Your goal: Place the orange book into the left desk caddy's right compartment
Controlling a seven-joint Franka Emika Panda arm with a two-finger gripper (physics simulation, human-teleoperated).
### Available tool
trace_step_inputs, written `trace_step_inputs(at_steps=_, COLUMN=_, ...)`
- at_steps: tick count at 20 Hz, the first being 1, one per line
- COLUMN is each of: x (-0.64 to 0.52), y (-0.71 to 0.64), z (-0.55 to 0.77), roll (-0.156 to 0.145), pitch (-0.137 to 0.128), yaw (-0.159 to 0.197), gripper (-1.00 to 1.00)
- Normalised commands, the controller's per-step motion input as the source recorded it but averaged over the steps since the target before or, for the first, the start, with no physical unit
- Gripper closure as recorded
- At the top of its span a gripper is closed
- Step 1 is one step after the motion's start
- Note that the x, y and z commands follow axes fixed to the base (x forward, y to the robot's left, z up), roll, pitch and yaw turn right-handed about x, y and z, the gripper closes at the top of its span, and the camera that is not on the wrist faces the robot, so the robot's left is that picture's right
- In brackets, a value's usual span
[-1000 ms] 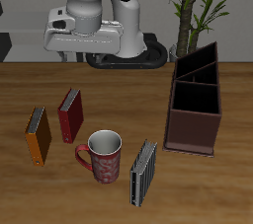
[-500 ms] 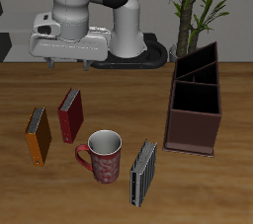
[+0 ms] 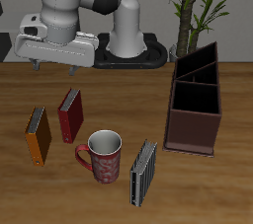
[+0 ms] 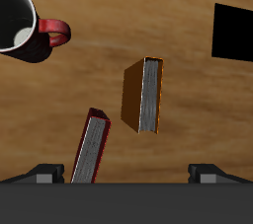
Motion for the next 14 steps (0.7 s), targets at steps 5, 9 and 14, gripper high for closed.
trace_step_inputs(at_steps=5, x=0.04, y=-0.25, z=0.05, roll=-0.021, pitch=-0.038, yaw=-0.027, gripper=-1.00)
trace_step_inputs(at_steps=9, x=0.06, y=-0.24, z=0.11, roll=-0.038, pitch=-0.056, yaw=0.028, gripper=-1.00)
trace_step_inputs(at_steps=14, x=0.02, y=-0.08, z=0.07, roll=-0.010, pitch=-0.043, yaw=0.013, gripper=-1.00)
